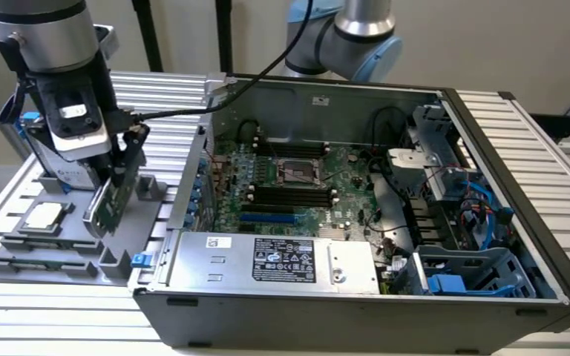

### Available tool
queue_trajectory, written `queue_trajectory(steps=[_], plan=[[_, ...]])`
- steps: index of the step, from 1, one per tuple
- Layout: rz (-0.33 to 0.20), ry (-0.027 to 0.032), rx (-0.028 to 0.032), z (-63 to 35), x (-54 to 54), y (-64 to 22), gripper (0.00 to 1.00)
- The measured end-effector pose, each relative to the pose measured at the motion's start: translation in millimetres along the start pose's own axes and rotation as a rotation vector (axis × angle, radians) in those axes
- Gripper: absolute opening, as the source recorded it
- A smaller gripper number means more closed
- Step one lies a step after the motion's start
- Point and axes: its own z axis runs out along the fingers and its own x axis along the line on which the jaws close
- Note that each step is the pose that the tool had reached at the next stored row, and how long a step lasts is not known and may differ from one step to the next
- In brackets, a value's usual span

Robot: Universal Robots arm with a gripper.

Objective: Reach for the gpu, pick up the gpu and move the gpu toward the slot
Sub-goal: 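Pick up the gpu and move the gpu toward the slot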

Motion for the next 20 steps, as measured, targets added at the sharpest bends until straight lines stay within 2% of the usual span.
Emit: queue_trajectory(steps=[10, 20], plan=[[0.000, 0.0077, 0.0005, -45.9, -19.6, 1.2, 0.26], [-0.001, 0.0122, 0.0003, -92.4, -51.2, 3.0, 0.26]])
